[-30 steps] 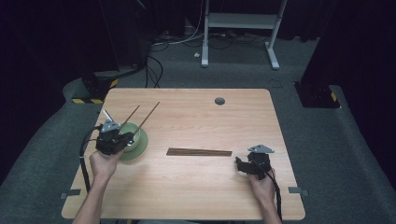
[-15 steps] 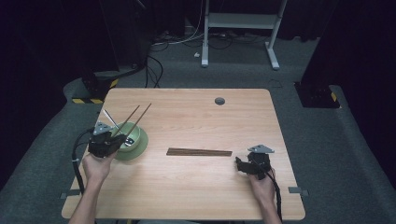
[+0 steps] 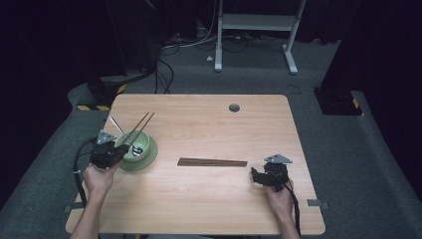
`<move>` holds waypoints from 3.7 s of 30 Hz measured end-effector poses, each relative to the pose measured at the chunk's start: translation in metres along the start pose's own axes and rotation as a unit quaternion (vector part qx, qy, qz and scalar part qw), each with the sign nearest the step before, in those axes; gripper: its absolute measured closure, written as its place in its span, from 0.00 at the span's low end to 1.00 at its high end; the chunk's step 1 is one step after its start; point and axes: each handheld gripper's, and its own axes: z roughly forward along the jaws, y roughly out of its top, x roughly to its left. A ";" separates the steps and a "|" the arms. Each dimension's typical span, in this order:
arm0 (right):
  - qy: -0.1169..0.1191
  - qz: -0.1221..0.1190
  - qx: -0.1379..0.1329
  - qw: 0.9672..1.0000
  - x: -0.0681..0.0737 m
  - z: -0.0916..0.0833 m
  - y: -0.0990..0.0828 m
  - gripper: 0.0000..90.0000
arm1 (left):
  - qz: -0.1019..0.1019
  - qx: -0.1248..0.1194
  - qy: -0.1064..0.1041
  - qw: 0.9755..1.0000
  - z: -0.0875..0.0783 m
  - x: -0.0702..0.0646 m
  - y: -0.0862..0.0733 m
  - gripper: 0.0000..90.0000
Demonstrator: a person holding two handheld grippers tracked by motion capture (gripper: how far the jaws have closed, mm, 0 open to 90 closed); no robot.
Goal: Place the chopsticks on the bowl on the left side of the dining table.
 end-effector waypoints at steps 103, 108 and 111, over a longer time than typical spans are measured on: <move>-0.001 0.000 0.000 1.000 0.000 0.000 0.000 0.25 | -0.041 0.054 0.117 0.991 0.024 0.042 -0.004 0.47; -0.002 0.000 0.000 1.000 0.000 0.000 0.000 0.25 | -0.037 0.056 0.119 0.991 0.026 0.042 -0.002 0.46; -0.002 0.001 0.000 1.000 0.000 0.000 0.000 0.25 | -0.036 0.057 0.122 0.990 0.028 0.043 0.001 0.46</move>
